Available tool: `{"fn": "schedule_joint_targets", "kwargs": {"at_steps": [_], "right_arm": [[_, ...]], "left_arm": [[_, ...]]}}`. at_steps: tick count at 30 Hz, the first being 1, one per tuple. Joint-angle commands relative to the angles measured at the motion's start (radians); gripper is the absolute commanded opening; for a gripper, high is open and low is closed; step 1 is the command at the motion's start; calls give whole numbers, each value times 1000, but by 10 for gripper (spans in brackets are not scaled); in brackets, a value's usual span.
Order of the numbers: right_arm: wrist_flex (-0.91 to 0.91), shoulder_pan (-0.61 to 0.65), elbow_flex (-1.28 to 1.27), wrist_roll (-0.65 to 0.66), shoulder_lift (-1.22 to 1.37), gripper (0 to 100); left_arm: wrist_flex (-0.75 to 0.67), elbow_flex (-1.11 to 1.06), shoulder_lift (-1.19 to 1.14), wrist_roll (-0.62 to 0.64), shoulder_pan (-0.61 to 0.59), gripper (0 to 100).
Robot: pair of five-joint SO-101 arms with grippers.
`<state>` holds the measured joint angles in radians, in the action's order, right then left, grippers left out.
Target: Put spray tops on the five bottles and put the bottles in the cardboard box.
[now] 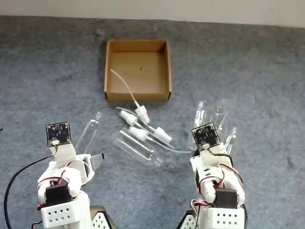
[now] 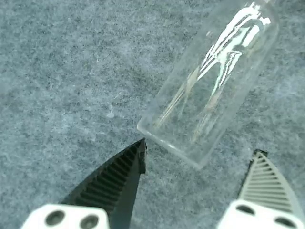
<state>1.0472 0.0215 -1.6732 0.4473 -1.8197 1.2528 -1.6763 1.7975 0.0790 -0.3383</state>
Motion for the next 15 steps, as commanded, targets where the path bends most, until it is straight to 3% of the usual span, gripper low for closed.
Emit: {"fn": "schedule_joint_targets", "kwargs": {"at_steps": [1, 7, 15], "right_arm": [[8, 7, -107, -9, -13, 16], [209, 5, -107, -8, -16, 16], [220, 4, -107, -5, -18, 16]], "left_arm": [[3, -19, 12, 5, -10, 168], [3, -19, 12, 5, -10, 168], [3, -19, 12, 5, -10, 168]]}}
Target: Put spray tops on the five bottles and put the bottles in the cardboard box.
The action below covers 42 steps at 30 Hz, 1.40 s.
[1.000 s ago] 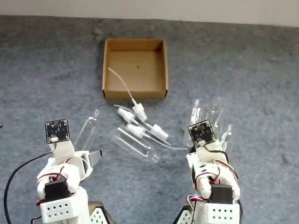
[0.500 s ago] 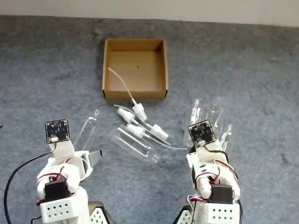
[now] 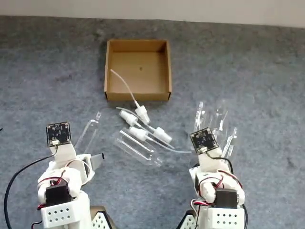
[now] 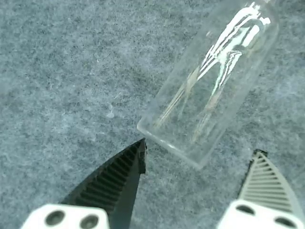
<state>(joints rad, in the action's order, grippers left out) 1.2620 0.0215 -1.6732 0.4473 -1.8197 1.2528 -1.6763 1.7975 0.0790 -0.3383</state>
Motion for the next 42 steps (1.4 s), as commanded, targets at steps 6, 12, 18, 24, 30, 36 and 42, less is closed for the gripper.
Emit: {"fn": "schedule_joint_targets", "kwargs": {"at_steps": [6, 12, 18, 24, 30, 36, 42], "right_arm": [[5, 4, -107, -5, -18, 16], [5, 4, -107, -5, -18, 16], [5, 4, -107, -5, -18, 16], [5, 4, -107, -5, -18, 16], [5, 4, -107, -5, -18, 16], [5, 4, -107, -5, -18, 16], [5, 4, -107, -5, -18, 16]], "left_arm": [[3, -19, 12, 5, -10, 168], [3, -19, 13, 5, -10, 168], [3, -19, 18, 5, -7, 168], [3, -19, 18, 5, 122, 168], [3, -19, 18, 5, 159, 168], [3, -19, 18, 5, 163, 168], [3, -19, 18, 5, 163, 168]]}}
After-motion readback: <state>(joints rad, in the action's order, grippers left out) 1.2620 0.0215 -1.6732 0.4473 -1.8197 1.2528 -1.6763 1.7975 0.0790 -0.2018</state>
